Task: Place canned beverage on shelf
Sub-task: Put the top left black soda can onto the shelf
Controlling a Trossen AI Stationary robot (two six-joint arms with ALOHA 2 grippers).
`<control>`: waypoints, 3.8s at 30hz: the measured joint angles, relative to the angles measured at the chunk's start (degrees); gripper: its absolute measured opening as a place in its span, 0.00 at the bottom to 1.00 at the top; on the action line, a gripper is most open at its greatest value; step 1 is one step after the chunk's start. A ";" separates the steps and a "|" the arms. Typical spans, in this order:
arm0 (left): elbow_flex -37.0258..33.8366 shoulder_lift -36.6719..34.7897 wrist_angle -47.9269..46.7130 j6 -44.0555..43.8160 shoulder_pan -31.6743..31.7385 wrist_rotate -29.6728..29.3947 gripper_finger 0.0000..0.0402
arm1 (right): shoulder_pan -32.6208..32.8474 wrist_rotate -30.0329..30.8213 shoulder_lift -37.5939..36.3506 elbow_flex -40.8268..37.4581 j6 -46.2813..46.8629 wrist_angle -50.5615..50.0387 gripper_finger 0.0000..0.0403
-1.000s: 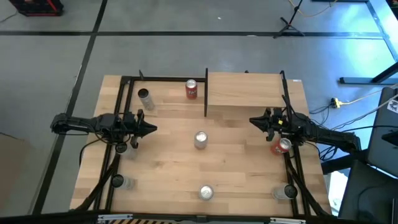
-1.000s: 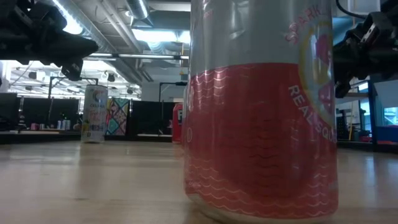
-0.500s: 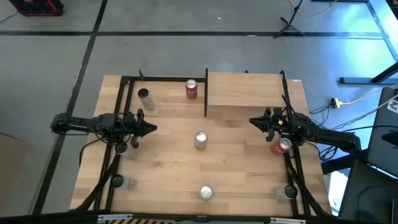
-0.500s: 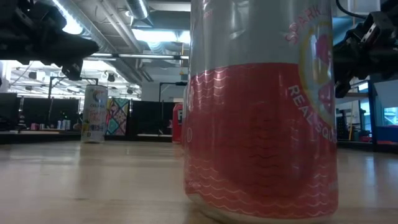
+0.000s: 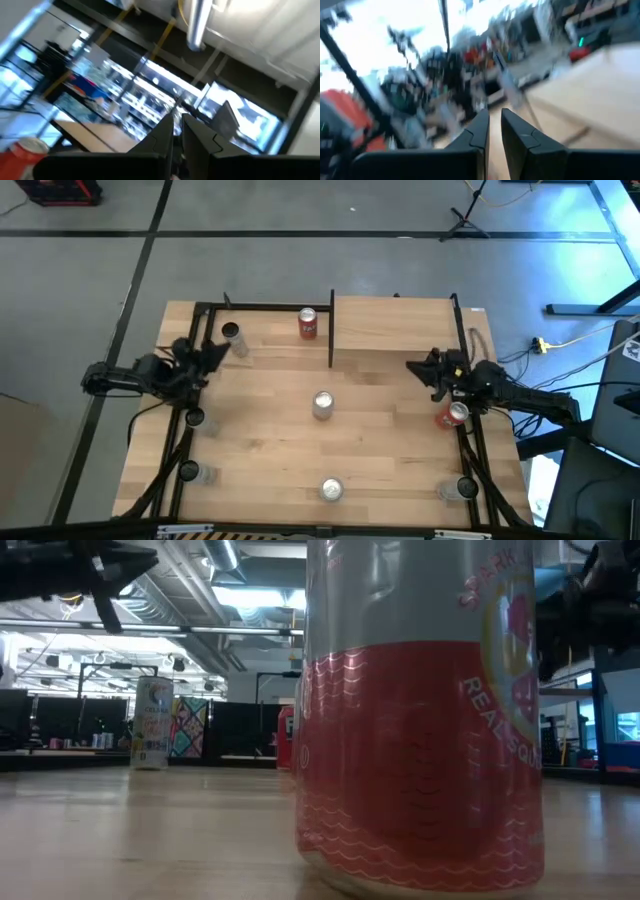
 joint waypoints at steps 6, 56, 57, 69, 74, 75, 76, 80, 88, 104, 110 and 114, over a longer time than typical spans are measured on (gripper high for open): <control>11.31 7.75 -4.24 6.40 0.00 -8.80 0.08 | -0.02 6.40 0.72 0.39 -0.83 14.87 0.09; 70.96 62.95 -91.28 -7.78 38.89 11.94 0.76 | -0.02 14.13 42.89 32.70 -29.46 9.96 0.09; 71.88 65.19 -94.80 -7.89 40.36 13.72 0.76 | -0.02 14.13 42.91 32.70 -29.46 9.82 0.09; 73.61 76.00 -104.49 -4.19 47.79 18.13 0.76 | -0.04 14.15 42.88 32.70 -29.38 8.84 0.09; 73.61 77.41 -104.44 -2.54 49.80 17.98 0.76 | -0.02 14.19 42.88 32.70 -29.29 8.34 0.09; 73.61 77.71 -104.46 -2.40 50.04 18.03 0.76 | -0.02 14.19 42.88 32.70 -29.28 8.12 0.09; 73.58 77.98 -104.42 -2.11 50.26 18.04 0.76 | -0.04 14.22 42.88 32.70 -29.27 7.85 0.09; 72.63 78.55 -104.24 -1.42 51.76 19.23 0.76 | -0.02 14.24 42.88 32.70 -29.27 7.39 0.09; 68.94 78.65 -102.81 -0.38 52.74 23.23 0.76 | -0.02 14.30 42.88 32.70 -29.27 7.42 0.09; 61.14 78.61 -95.73 1.42 52.70 22.07 0.76 | -0.02 14.33 42.88 32.70 -29.27 7.44 0.09; 60.21 78.61 -95.21 1.57 52.70 22.83 0.75 | -0.02 14.33 42.88 32.68 -29.26 6.48 0.09; 60.21 78.61 -94.65 3.15 52.70 21.51 0.69 | -0.04 14.33 42.88 32.65 -29.24 4.67 0.09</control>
